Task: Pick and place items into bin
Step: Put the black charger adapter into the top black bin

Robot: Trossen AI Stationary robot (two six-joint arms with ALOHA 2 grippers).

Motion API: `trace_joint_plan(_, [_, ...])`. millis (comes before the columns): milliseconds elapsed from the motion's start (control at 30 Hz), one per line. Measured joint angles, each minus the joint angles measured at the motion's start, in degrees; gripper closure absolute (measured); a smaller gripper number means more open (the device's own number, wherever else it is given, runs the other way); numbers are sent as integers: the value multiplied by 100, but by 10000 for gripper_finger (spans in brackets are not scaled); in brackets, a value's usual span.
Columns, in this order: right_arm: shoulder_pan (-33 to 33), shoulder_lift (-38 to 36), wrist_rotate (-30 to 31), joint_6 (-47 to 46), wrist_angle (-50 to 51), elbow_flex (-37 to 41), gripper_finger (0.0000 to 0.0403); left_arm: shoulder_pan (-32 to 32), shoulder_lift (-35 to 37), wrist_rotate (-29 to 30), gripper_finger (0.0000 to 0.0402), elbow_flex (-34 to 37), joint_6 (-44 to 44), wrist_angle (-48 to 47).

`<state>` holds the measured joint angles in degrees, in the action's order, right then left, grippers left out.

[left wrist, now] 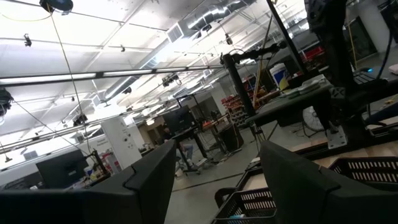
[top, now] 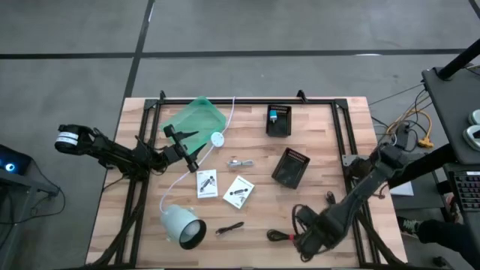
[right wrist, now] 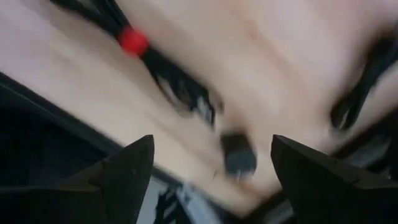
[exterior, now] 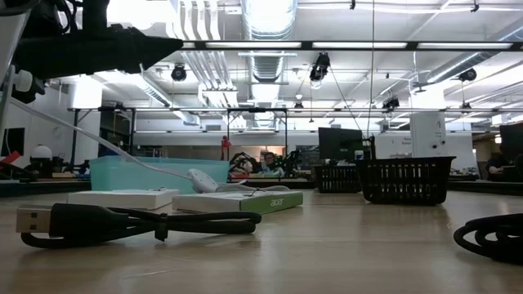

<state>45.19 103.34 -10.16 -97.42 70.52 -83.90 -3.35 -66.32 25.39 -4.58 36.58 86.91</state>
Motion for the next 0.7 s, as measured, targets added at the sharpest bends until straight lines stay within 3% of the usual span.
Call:
trace_joint_plan(200, [290, 346, -659, -627, -328, -3, 88, 2, 0, 0, 185, 0, -16, -2])
trace_joint_plan(700, [418, 588, -625, -279, -324, 143, 84, 1, -1, -2, 185, 7, -18, -48])
